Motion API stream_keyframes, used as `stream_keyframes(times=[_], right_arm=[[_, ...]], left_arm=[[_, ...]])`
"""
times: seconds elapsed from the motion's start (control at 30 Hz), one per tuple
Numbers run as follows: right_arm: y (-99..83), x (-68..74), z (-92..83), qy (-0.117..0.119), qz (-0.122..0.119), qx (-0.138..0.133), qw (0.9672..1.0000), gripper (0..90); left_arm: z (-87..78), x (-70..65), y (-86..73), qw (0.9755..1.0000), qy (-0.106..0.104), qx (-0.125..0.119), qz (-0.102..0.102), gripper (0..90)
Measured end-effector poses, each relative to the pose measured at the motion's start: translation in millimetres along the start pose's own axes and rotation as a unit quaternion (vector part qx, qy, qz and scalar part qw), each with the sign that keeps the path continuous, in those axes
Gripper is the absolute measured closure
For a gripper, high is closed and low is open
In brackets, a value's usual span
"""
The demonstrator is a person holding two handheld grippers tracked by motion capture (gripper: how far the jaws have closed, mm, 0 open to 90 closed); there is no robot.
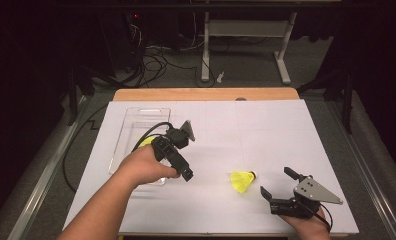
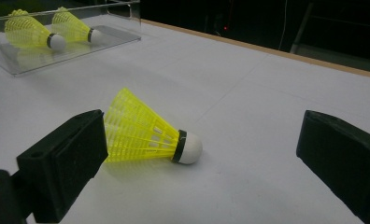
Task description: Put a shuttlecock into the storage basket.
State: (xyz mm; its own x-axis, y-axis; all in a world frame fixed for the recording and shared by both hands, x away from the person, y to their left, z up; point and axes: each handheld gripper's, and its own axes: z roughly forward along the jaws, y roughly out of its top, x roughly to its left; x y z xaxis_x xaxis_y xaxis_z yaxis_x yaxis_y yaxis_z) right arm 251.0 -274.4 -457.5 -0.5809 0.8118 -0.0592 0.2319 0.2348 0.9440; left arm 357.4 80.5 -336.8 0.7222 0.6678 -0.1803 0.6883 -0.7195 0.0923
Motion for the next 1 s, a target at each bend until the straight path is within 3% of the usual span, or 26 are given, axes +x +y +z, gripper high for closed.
stream_keyframes(times=[0.2,0.4,0.6,0.87,1.0], right_arm=[[1.2,2.5,3.3,0.015,0.010,0.013,0.9998,9.9],[8.0,15.9,10.5,0.043,0.012,0.023,0.9988,19.4],[21.3,31.5,19.8,0.071,-0.001,0.028,0.9971,40.9],[44.9,30.6,32.6,0.062,-0.006,0.027,0.9977,52.0],[44.3,37.2,42.6,0.047,-0.022,0.033,0.9981,58.6]], left_arm=[[-2.5,2.2,-2.6,1.0000,0.000,-0.003,-0.002,1.5],[-3.0,4.9,-6.1,1.0000,-0.001,-0.007,-0.004,1.8],[-1.1,8.2,-8.5,0.9999,-0.004,-0.006,-0.007,1.8],[0.0,10.5,-7.6,0.9999,-0.005,-0.006,-0.009,1.7],[2.9,9.9,-7.2,0.9999,-0.008,-0.004,-0.006,1.7]])
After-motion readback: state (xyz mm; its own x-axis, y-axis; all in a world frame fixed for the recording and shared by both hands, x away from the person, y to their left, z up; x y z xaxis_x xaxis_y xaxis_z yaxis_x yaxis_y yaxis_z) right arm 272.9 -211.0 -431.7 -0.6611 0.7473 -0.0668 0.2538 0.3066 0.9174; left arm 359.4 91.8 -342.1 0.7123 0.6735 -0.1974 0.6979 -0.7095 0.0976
